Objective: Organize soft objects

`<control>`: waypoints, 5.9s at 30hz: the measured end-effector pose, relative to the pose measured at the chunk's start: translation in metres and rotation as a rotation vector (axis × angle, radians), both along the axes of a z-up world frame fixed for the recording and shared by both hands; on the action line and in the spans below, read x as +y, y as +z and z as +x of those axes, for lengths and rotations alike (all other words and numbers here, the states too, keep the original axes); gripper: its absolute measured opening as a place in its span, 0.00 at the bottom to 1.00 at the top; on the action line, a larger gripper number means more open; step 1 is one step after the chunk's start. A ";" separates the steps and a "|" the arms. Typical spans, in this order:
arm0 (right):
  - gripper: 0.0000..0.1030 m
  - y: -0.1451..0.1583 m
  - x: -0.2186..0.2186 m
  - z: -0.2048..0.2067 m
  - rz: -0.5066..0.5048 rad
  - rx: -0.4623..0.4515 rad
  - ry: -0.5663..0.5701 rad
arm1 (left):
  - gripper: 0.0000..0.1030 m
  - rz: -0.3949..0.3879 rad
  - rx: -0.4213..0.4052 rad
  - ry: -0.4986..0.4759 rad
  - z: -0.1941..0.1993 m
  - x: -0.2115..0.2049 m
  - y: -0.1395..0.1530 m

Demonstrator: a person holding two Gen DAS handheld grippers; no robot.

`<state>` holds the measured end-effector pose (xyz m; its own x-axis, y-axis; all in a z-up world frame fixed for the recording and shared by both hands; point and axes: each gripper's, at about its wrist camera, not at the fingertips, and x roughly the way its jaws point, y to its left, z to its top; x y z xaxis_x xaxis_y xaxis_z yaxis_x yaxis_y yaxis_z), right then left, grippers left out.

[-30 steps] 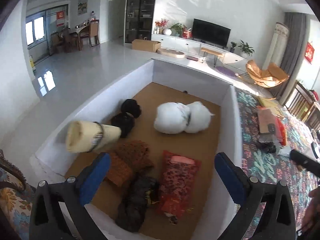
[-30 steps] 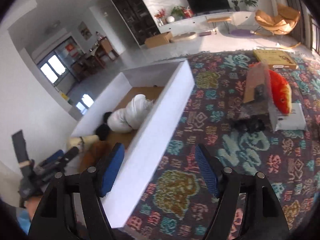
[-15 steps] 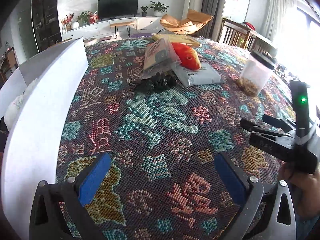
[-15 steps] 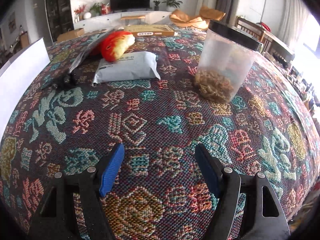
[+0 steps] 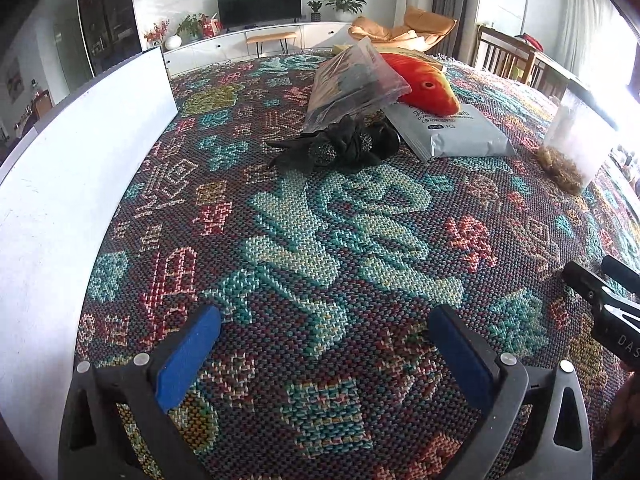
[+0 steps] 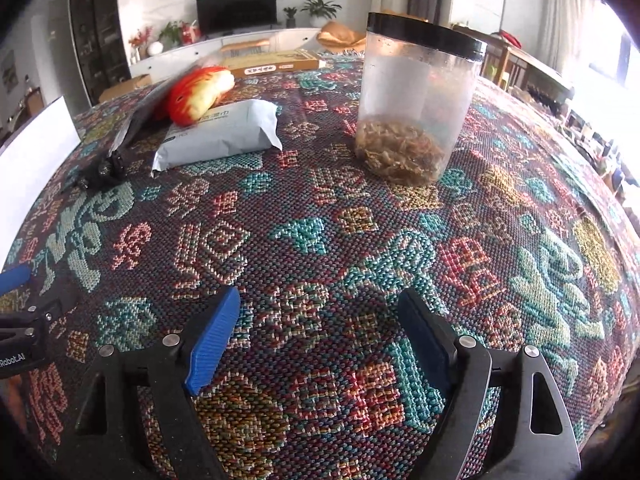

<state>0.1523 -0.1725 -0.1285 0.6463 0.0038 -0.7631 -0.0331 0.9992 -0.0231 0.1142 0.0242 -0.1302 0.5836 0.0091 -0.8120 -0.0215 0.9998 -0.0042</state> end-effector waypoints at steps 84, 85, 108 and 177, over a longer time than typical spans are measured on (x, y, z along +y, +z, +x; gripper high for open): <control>0.82 -0.001 -0.003 -0.007 0.010 -0.001 -0.004 | 1.00 -0.002 -0.001 -0.002 0.001 0.000 0.000; 0.82 -0.001 -0.003 -0.007 0.010 -0.001 -0.004 | 1.00 -0.002 -0.001 -0.002 0.001 0.000 0.000; 0.82 -0.001 -0.003 -0.007 0.014 -0.002 -0.004 | 0.99 -0.410 0.167 0.001 0.232 0.023 0.060; 0.81 0.069 0.137 0.184 -0.198 -0.040 0.302 | 1.00 0.003 -0.011 0.112 -0.048 0.054 0.006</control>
